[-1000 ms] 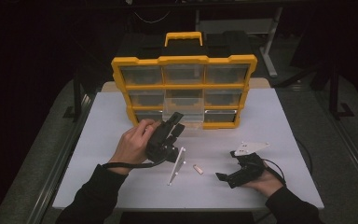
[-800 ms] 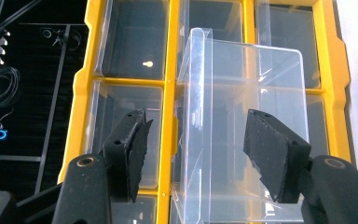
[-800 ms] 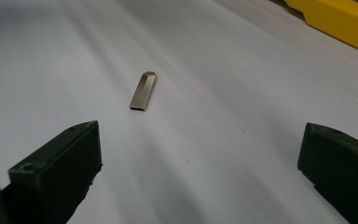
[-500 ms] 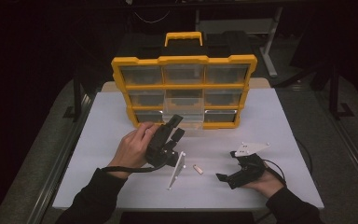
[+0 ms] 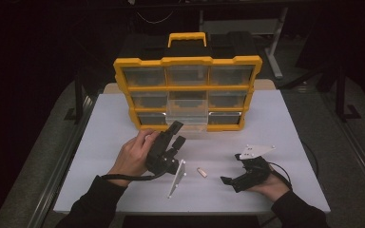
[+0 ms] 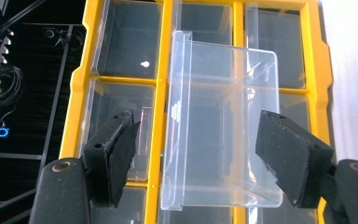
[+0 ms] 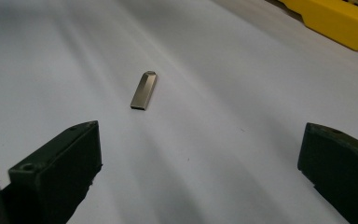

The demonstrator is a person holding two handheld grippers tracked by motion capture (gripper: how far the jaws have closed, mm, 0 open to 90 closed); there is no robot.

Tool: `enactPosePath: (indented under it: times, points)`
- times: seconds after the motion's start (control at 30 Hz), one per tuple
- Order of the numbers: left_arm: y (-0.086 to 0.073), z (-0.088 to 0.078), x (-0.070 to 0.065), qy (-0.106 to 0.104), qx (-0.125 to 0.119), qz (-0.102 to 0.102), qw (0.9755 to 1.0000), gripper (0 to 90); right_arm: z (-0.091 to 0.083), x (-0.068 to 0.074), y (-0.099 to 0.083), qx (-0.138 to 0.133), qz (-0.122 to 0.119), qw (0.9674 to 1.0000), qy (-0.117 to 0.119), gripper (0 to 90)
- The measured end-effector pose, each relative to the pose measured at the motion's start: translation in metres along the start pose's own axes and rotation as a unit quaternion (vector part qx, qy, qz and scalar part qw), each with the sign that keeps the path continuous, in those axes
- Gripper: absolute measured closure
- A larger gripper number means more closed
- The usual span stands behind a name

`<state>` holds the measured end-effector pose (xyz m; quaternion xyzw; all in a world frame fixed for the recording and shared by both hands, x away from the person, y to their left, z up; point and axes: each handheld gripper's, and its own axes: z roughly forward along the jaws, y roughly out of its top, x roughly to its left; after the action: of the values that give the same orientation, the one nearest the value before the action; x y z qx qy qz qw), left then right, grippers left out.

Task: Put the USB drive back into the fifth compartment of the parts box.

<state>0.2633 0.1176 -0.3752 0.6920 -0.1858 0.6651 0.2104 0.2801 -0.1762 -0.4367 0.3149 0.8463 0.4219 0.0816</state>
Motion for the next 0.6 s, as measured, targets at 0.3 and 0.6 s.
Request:
enactPosePath:
  times: [0.3, 0.6]
  points:
    - [-0.005, -0.010, -0.012, -0.004, 0.006, -0.003, 1.0000, 21.3, 0.001, -0.001, 0.001, -0.001, 0.003, 1.0000, -0.003, 0.0]
    - [-0.007, -0.016, -0.025, -0.013, 0.017, -0.004, 0.9998, 15.9, 0.000, -0.002, 0.000, -0.003, -0.001, 1.0000, 0.002, 0.0]
